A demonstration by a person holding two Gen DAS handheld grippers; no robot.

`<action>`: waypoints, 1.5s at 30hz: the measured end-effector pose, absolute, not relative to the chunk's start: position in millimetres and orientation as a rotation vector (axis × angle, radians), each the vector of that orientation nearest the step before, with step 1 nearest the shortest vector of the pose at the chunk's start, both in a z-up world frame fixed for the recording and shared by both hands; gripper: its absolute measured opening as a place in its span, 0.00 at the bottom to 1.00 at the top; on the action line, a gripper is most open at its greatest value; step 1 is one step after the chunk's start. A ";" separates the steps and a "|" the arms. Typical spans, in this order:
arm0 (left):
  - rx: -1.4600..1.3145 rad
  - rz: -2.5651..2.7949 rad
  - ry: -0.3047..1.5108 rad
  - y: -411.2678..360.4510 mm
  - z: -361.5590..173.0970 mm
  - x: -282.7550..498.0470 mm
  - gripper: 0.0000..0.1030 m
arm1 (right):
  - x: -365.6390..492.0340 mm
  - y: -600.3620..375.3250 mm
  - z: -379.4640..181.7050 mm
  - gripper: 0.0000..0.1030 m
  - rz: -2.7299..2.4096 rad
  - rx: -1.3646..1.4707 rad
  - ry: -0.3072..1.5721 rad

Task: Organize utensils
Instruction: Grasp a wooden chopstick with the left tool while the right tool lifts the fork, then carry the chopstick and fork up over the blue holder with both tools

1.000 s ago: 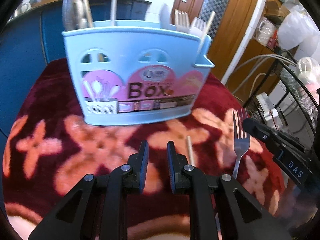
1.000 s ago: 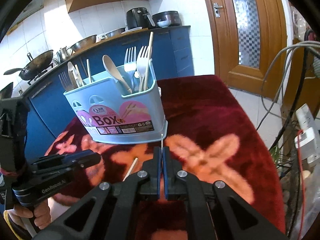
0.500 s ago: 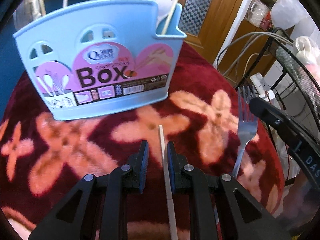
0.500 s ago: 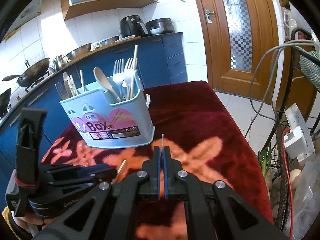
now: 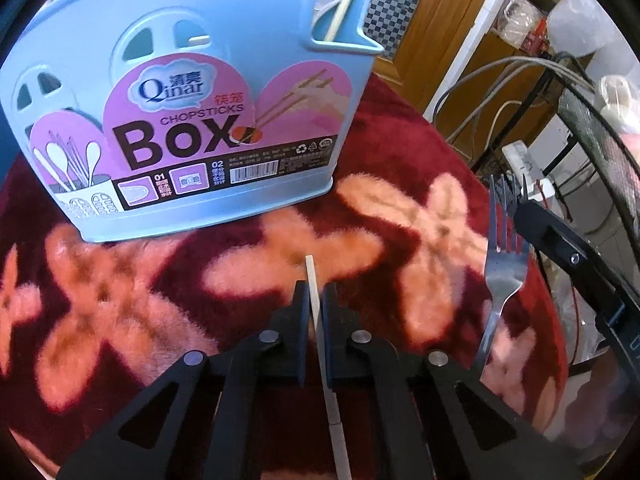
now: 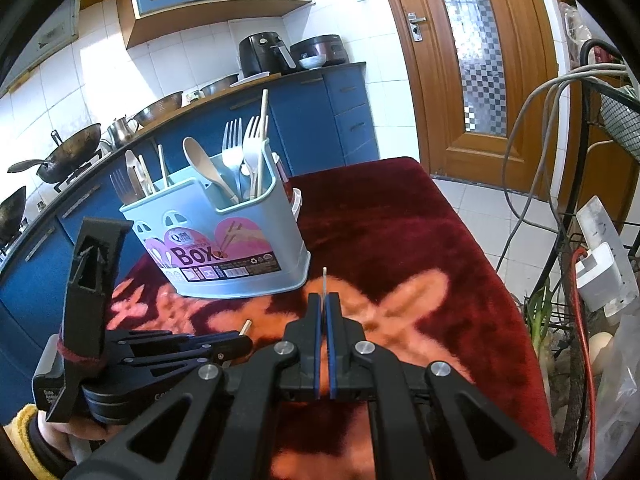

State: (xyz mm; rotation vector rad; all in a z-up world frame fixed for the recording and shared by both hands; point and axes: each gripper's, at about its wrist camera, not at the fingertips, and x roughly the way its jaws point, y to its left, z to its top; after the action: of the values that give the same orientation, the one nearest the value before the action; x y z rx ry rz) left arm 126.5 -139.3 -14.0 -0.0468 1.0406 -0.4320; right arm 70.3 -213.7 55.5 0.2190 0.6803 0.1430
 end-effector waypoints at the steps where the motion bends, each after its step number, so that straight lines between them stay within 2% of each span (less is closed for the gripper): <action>1: -0.055 -0.434 1.036 -137.7 -13.5 126.2 0.04 | 70.2 -213.2 56.2 0.03 0.145 0.219 0.679; 28: -0.226 -0.385 0.594 -47.8 103.2 77.1 0.02 | 48.8 -184.1 120.9 0.04 0.169 0.179 0.439; 45: -0.205 -0.309 0.441 -17.5 174.8 86.7 0.02 | 57.7 -172.7 163.9 0.04 0.134 0.111 0.368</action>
State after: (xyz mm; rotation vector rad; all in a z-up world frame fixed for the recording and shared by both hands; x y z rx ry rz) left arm 86.7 -17.5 174.8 -0.2052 0.4411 -0.3090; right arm 57.7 -172.7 163.9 0.1109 0.3685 0.1336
